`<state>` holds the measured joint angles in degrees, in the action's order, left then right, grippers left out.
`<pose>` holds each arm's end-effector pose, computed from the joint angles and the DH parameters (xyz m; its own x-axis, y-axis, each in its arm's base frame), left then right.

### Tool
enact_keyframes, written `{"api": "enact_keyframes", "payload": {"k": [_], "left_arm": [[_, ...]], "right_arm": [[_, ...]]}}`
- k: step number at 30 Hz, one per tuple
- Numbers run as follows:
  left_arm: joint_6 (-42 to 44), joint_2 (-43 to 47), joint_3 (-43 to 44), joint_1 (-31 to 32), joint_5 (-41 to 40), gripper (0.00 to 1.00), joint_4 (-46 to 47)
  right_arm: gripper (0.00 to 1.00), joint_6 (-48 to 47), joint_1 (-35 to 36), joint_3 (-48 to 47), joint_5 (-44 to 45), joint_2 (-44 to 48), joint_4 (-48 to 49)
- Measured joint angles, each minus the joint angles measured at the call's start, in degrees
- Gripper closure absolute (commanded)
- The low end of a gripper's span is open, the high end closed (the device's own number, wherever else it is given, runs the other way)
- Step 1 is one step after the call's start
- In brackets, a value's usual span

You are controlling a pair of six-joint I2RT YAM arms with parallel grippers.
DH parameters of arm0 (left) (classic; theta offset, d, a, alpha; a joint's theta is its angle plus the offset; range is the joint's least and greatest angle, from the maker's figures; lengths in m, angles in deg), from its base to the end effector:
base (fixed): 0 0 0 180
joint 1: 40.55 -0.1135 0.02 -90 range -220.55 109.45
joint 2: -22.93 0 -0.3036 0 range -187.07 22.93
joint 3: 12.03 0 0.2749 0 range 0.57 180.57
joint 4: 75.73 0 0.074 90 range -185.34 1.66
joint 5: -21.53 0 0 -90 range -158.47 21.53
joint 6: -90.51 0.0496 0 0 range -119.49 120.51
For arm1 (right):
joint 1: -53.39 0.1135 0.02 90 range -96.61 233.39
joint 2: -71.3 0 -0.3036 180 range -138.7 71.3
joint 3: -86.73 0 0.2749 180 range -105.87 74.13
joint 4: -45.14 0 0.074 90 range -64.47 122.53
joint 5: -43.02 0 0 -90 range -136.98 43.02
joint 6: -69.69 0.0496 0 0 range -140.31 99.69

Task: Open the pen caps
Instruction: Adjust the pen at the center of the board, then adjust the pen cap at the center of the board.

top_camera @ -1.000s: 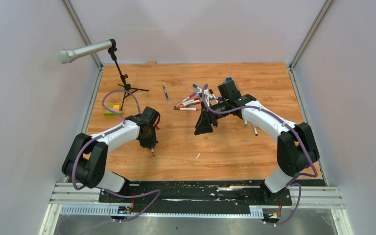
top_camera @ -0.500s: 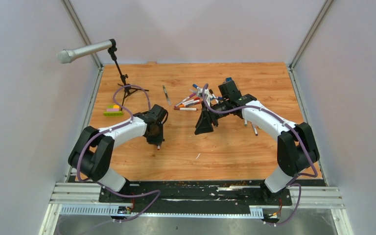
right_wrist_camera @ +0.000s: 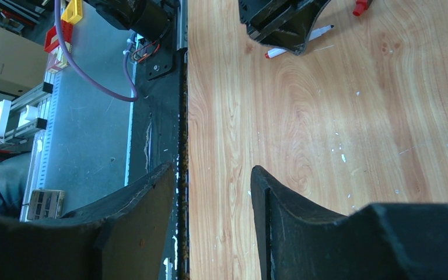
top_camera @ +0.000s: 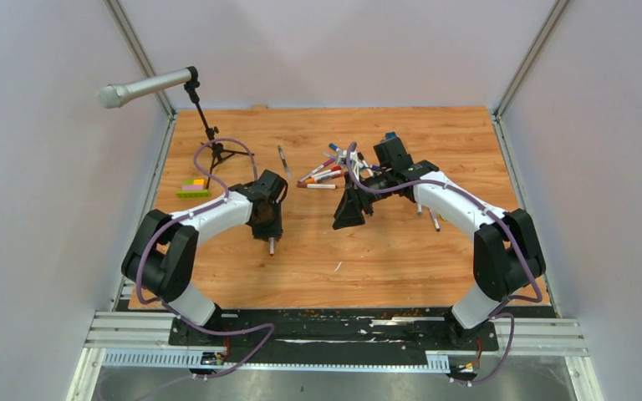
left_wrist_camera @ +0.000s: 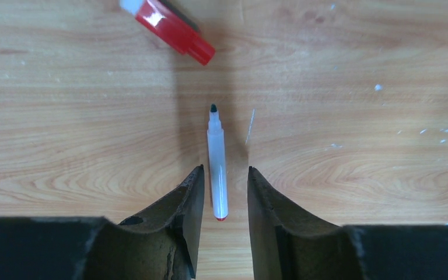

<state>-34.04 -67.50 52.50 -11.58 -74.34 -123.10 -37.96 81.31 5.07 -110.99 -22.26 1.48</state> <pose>0.2694 -0.1433 0.1789 -0.9487 -0.1196 -0.2926 -0.0995 0.9916 -0.0826 0.2990 0.2089 0.2809 -0.4960 -0.4132 -0.7637 -0.8445 0.0251 0.5349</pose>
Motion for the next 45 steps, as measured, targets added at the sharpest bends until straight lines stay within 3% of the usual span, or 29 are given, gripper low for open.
{"api": "enact_keyframes", "payload": {"k": [10,16,25,45], "left_arm": [[-0.8,-6.1,8.9,-6.6,2.4,0.58,-0.1],[-2.9,-10.4,13.1,-6.9,1.5,0.58,-2.4],[-6.1,-12.2,14.5,-7.1,-1.9,0.58,-6.3],[-13.3,-16.6,19.3,-10.4,-0.9,0.58,-5.9]], "right_arm": [[0.48,0.0,-0.3,0.0,-0.3,0.0,0.0],[0.48,0.0,-0.5,0.0,-0.7,0.0,0.0],[0.48,0.0,-0.5,0.0,-1.0,0.0,0.0],[0.48,0.0,-0.7,0.0,-1.2,0.0,0.0]]}}
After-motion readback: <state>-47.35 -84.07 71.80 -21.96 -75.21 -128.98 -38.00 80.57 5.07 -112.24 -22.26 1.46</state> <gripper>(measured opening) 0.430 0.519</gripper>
